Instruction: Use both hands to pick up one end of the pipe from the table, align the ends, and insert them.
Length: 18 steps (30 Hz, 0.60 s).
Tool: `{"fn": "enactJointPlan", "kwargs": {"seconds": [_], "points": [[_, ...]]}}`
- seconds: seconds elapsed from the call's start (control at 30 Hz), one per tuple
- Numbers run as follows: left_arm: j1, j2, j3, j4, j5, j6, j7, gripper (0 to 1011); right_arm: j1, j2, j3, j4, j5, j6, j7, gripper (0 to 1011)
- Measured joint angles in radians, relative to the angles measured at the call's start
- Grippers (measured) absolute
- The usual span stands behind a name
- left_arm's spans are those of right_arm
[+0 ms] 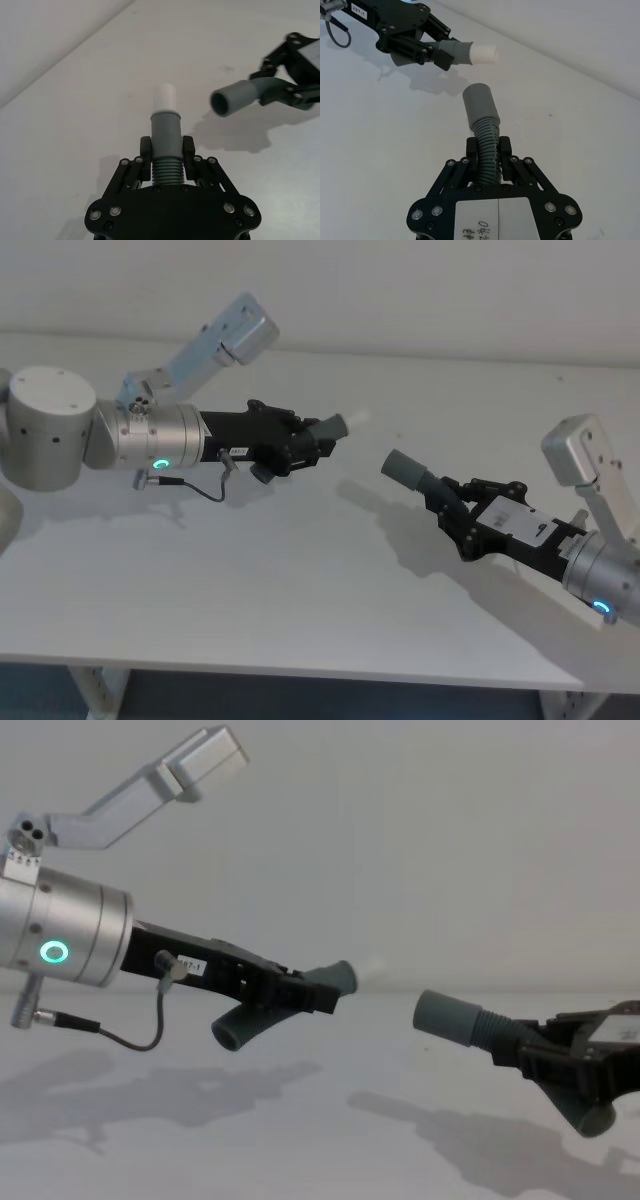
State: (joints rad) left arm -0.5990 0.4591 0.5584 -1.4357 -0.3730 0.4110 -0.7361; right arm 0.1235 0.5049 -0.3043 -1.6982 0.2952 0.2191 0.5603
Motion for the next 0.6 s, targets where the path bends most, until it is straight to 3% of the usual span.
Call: {"fn": "enactJointPlan", "kwargs": {"seconds": [0.33, 0.6], "points": [[-0.036, 0.025, 0.033, 0.030, -0.037, -0.045, -0.141, 353, 0.018, 0.019, -0.016, 0.016, 0.016, -0.042, 0.049, 255], [-0.055, 0.035, 0.054, 0.048, -0.050, -0.057, -0.197, 353, 0.027, 0.032, -0.029, 0.019, 0.028, -0.062, 0.077, 255]]}}
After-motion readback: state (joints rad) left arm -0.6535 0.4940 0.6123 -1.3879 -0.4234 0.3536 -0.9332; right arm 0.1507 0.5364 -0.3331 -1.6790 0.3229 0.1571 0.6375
